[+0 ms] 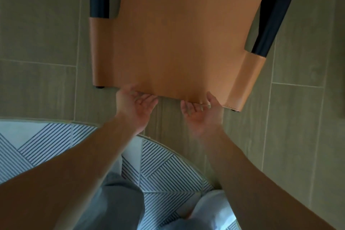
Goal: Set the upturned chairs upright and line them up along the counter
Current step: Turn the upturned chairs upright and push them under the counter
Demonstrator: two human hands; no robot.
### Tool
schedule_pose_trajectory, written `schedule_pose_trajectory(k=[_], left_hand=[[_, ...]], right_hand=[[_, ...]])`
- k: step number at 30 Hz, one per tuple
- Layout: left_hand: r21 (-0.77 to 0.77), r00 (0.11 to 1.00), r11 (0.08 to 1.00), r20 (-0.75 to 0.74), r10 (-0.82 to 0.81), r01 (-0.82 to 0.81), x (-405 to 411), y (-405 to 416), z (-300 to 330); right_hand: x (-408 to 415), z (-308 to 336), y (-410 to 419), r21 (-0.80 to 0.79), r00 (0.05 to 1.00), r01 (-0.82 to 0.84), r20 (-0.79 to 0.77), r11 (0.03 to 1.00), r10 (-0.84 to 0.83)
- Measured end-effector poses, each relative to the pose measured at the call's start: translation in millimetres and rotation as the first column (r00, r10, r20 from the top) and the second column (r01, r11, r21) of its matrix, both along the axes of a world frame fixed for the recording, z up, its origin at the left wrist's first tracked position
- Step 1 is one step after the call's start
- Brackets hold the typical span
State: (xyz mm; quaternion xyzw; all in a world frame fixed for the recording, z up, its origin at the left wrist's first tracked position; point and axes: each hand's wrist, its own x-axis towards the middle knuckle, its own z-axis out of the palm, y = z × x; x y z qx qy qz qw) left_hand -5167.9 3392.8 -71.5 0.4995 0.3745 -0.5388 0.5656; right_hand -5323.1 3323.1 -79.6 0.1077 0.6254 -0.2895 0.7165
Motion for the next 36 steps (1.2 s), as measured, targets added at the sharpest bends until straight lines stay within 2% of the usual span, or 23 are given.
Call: schedule_pose_trajectory(k=[3,9,12,17,25,28,33,36], left_hand=[[0.015,1.000,1.000,-0.014,-0.011,0.011,-1,0,14],[0.120,0.986,0.979,0.006,-0.169,0.167,-8,13,84],[0.125,0.981,0.974,0.027,-0.191,0.186,-18,24,137],[0.096,0.989,0.986,0.046,-0.139,0.134,-31,18,252],[0.023,0.991,0.993,0.073,-0.115,0.113,-10,-51,459],[0.018,0.986,0.991,0.098,-0.132,0.130,9,-89,516],[-0.045,0.970,0.984,0.183,-0.159,0.170,48,-163,588],[-0.070,0.944,0.974,0.272,-0.189,0.215,67,-198,608]], right_hand=[[-2,18,0,0.032,1.000,-0.011,0.004,0.999,0.010],[-15,98,11,0.109,0.991,-0.113,-0.056,0.988,0.119],[-24,159,18,0.130,0.989,-0.110,-0.085,0.985,0.121],[-30,273,7,0.139,0.978,-0.091,-0.173,0.986,0.115],[-9,473,-60,-0.021,0.958,-0.092,-0.274,0.996,0.083],[9,528,-95,-0.060,0.951,-0.108,-0.297,0.992,0.086],[49,598,-162,-0.176,0.950,-0.119,-0.307,0.977,0.060],[65,623,-197,-0.240,0.928,-0.217,-0.351,0.946,0.124]])
